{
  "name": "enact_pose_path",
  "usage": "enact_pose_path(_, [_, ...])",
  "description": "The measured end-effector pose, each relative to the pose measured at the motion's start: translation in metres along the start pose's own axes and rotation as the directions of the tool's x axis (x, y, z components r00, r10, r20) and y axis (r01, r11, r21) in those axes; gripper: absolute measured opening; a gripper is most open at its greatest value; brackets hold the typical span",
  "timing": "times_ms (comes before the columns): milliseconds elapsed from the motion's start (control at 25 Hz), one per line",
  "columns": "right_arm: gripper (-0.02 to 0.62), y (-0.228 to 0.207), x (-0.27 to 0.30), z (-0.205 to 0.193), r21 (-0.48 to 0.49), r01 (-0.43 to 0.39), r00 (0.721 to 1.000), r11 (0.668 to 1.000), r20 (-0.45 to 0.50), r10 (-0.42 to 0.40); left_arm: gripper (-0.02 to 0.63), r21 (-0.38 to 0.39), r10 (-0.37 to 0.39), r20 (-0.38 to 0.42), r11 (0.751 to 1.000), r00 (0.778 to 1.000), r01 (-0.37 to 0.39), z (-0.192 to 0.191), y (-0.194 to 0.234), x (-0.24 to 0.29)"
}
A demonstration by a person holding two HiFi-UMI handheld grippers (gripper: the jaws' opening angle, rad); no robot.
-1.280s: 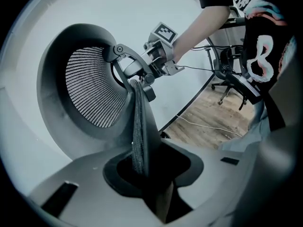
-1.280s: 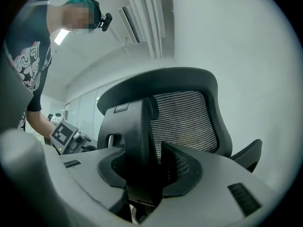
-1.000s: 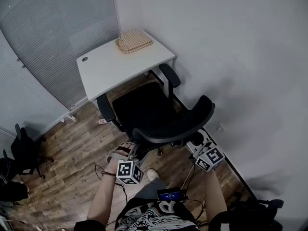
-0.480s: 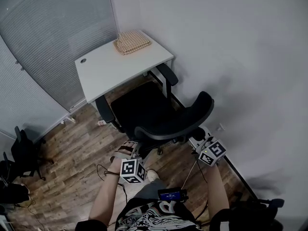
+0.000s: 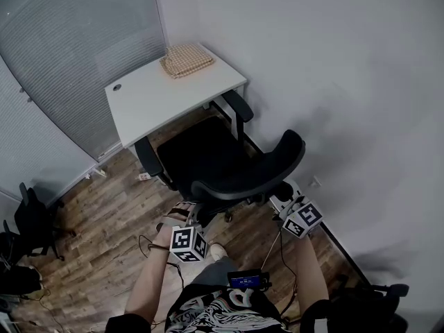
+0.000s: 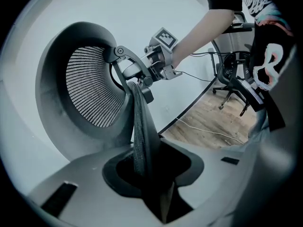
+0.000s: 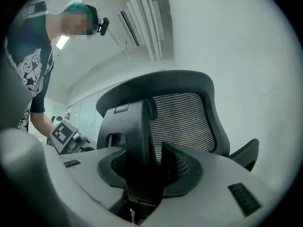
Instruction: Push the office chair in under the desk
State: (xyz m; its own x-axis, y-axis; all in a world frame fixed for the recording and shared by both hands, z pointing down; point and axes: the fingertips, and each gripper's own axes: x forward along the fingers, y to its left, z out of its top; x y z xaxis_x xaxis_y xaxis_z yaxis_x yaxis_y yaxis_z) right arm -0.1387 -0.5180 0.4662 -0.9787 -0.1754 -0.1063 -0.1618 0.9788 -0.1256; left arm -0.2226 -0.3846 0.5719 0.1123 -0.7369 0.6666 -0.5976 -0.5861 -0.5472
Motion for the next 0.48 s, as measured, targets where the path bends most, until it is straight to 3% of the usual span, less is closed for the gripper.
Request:
enact_pose_path(280, [0.156,-0.0008,-0.0012,0.0018,-0.012,0.026,1.0,1.0,0.004,-0.026,0.137,-0.001,0.002,-0.005,1.0,1.0,-0.002,-0.0001,0.0002,-0.0007])
enact_pose_path(480, [0.153,-0.0035,-0.0012,0.0011,-0.011,0.098,0.995,0.995,-0.005,-0.098,0.14,0.01,0.009,-0.019,1.0,1.0,-0.009,-0.0031,0.0013,-0.0015])
